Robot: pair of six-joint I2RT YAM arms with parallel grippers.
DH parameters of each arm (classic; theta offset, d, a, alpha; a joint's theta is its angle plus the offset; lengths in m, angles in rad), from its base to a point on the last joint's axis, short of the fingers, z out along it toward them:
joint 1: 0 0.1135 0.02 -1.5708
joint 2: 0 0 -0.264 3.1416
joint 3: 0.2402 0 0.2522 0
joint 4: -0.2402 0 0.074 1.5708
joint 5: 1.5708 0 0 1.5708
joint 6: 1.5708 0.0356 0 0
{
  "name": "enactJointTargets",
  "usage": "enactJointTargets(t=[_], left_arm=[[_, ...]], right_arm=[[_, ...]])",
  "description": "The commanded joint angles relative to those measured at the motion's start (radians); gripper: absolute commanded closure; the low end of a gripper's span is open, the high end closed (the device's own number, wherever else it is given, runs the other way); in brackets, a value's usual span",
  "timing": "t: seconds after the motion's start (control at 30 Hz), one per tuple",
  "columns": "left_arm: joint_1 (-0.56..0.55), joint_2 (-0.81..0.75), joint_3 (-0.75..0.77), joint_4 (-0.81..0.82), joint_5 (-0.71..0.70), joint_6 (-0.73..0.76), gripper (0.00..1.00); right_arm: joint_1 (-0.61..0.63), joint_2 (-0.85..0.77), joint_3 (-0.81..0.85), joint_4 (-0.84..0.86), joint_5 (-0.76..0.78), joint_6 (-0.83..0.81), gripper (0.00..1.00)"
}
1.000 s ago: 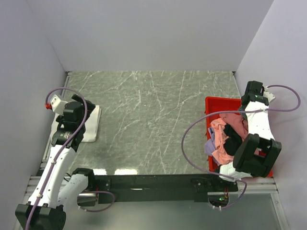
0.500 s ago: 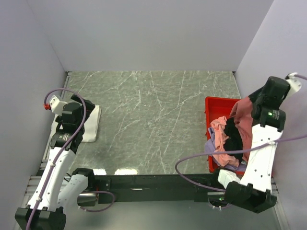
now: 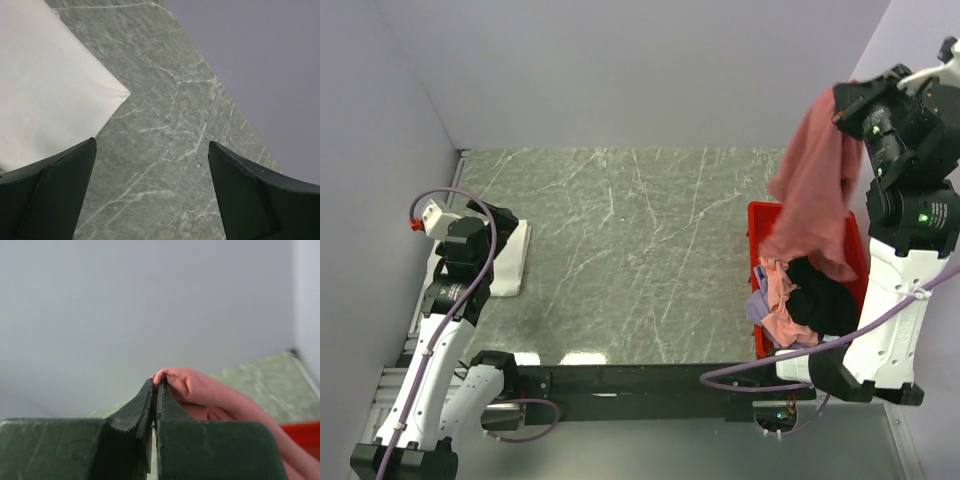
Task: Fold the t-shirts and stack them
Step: Move the tshirt to the center of the board
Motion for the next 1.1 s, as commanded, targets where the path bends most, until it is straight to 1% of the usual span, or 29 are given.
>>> enactJointTargets(t=[0.0,0.07,0.1,0.17,0.2,0.23,0.3,0.33,0.4,0.43,0.6,0.67,0.73,0.87,0.9,0.93,1.03,1.07], left_arm=[[0.005,-0.022,0.014,0.010,0.015,-0.009,0.01],[0.005,-0.029,0.012,0.009,0.015,-0.015,0.01],[0.005,-0.031,0.011,0.006,0.016,-0.017,0.00],[0.005,-0.035,0.012,0.000,0.018,-0.023,0.00],[0.003,-0.035,0.015,-0.010,0.018,-0.024,0.01],[0.005,-0.040,0.017,-0.014,0.022,-0.024,0.00],[0.005,-0.043,0.018,-0.022,0.024,-0.029,0.01],[0.005,-0.048,0.015,-0.028,0.029,-0.033,0.01],[0.005,-0.052,0.014,-0.030,0.039,-0.033,0.00],[0.005,-0.057,0.014,-0.037,0.041,-0.030,0.01],[0.005,-0.057,0.035,-0.096,0.032,-0.047,0.00],[0.005,-0.063,0.037,-0.117,0.036,-0.056,0.01],[0.005,-0.072,0.030,-0.122,0.049,-0.063,0.01],[0.005,-0.084,0.004,-0.111,0.090,-0.070,0.00],[0.005,-0.086,-0.006,-0.097,0.102,-0.069,0.01],[0.005,-0.081,-0.008,-0.091,0.127,-0.064,0.00],[0.005,-0.060,-0.017,-0.061,0.182,-0.050,0.01],[0.005,-0.052,-0.031,-0.041,0.202,-0.044,0.01]], right_arm=[[0.098,0.067,0.176,0.023,-0.031,-0.037,1.00],[0.163,0.079,0.189,0.064,-0.060,-0.064,1.00],[0.215,0.079,0.164,0.132,-0.072,-0.067,1.00],[0.262,0.081,0.140,0.187,-0.104,-0.072,1.00],[0.314,0.089,0.124,0.228,-0.110,-0.075,1.00],[0.338,0.093,0.124,0.243,-0.106,-0.083,1.00],[0.391,0.121,0.138,0.262,-0.075,-0.095,1.00],[0.443,0.133,0.144,0.267,-0.065,-0.104,1.00],[0.488,0.168,0.158,0.271,-0.040,-0.112,1.00],[0.537,0.178,0.159,0.274,-0.029,-0.109,1.00],[0.664,0.257,0.153,0.305,0.034,-0.101,1.00],[0.710,0.285,0.150,0.317,0.083,-0.084,1.00],[0.734,0.297,0.144,0.320,0.104,-0.067,1.00],[0.770,0.294,0.063,0.331,0.149,-0.041,1.00],[0.772,0.281,-0.010,0.352,0.156,-0.032,1.00],[0.772,0.276,-0.047,0.365,0.164,-0.017,1.00],[0.769,0.271,-0.155,0.359,0.238,-0.021,1.00],[0.769,0.271,-0.205,0.351,0.291,-0.026,1.00]])
